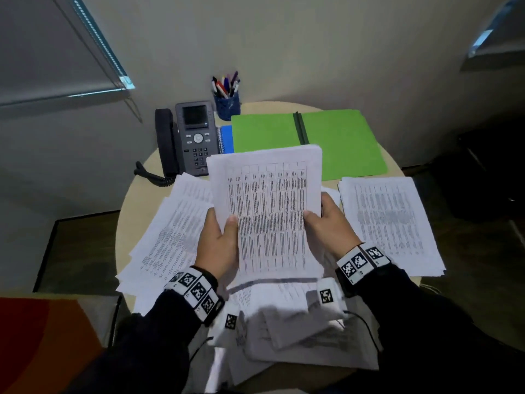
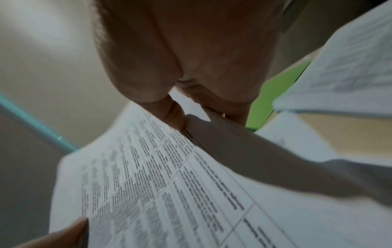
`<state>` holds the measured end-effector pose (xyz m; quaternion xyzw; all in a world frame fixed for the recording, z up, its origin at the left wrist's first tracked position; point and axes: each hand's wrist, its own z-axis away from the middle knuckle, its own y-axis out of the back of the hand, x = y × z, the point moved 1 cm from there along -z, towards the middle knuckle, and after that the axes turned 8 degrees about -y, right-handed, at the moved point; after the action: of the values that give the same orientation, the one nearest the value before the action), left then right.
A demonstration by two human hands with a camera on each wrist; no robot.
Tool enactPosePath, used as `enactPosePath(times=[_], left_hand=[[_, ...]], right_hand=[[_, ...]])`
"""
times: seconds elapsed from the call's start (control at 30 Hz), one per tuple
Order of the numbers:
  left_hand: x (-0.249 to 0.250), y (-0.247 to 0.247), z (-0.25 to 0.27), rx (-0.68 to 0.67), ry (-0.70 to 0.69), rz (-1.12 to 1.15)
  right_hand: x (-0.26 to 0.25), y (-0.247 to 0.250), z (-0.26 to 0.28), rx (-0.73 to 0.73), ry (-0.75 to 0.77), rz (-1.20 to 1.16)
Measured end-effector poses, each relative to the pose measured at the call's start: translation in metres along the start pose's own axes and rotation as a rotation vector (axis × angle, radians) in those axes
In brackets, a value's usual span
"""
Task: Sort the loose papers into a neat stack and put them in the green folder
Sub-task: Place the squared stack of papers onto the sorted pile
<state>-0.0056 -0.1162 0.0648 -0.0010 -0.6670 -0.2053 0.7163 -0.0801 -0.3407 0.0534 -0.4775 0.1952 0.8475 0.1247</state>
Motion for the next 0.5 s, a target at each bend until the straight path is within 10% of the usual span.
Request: enactPosePath(times=[0.5], left_hand=[[0.023, -0.270, -0.023, -0.433, 0.124, -0.181]], right_hand=[[0.071, 0.249, -0.030, 0.297, -0.267, 0.119]])
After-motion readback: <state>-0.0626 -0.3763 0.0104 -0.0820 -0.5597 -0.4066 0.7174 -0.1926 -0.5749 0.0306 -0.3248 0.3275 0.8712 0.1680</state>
